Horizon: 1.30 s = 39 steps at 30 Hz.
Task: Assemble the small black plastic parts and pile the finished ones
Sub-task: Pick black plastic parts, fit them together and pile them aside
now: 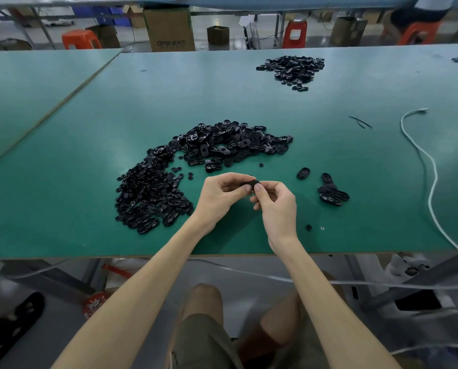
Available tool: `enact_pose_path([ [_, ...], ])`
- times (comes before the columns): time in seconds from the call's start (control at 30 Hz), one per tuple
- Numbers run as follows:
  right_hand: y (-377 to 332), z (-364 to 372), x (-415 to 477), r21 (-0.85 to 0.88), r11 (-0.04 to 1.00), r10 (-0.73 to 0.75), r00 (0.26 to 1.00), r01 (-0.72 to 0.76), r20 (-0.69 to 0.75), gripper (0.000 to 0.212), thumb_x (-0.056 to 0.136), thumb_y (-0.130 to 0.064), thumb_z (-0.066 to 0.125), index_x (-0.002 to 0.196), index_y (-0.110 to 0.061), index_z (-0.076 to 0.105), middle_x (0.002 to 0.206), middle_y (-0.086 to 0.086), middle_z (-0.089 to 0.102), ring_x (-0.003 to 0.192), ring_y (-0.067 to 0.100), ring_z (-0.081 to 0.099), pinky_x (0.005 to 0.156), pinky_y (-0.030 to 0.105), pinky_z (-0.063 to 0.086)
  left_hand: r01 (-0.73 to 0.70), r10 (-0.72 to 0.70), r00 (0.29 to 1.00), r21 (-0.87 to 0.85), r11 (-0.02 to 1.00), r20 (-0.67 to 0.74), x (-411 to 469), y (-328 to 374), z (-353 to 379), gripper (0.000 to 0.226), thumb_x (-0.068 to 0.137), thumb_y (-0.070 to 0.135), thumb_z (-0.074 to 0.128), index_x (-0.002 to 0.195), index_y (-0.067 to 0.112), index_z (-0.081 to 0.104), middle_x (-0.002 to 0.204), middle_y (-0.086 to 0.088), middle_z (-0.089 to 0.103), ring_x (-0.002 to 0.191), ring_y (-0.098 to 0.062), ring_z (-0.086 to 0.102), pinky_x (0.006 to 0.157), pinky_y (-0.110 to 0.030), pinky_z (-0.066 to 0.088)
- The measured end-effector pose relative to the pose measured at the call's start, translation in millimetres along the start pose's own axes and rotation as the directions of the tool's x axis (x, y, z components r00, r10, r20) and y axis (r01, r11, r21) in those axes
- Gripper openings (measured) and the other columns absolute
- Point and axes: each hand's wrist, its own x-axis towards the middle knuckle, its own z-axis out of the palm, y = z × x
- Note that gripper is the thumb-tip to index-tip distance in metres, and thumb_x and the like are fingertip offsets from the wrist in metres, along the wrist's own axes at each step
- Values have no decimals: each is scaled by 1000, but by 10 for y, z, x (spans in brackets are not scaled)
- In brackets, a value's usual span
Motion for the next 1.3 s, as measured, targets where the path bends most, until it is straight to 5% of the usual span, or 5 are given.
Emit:
enact_pose_path([
  [0.57,-18,-10,-13,68,998,1,1000,1,-30,4,102,-12,63,100,-10,66,71,-4,73,63,6,65,62,20,52,8,-2,998,98,995,-62,16,5,12,16,93,9,74,108,13,77,95,1,79,89,-13,75,86,-19,54],
  [0.8,-38,4,0,67,998,14,1000,-15,12,14,103,-11,62,116,-13,66,91,3,76,70,9,71,66,24,57,-20,26,996,75,997,-84,156,266,20,12,91,3,74,102,8,78,84,-6,77,77,-13,70,75,-23,53],
  [1.03,-64,55,34,-58,997,44,998,-42,35,12,99,-1,54,93,2,63,72,8,68,51,2,58,55,17,46,-66,10,978,268,961,206,403,664,511,12,86,5,78,97,11,80,85,3,78,74,-6,70,72,-17,53],
  [1.13,-42,21,13,-160,984,81,997,-80,4,20,97,1,52,83,-10,63,73,0,65,58,2,56,58,21,44,-165,34,948,399,902,317,449,703,803,11,84,4,80,90,14,80,82,9,76,67,8,63,71,-8,46],
  [1.3,19,-62,-45,237,967,57,984,-97,171,37,114,-10,27,141,7,45,119,11,52,108,18,53,82,21,54,-305,-14,883,594,745,470,500,714,1150,16,86,3,72,95,16,79,95,7,75,73,9,59,73,-11,44],
])
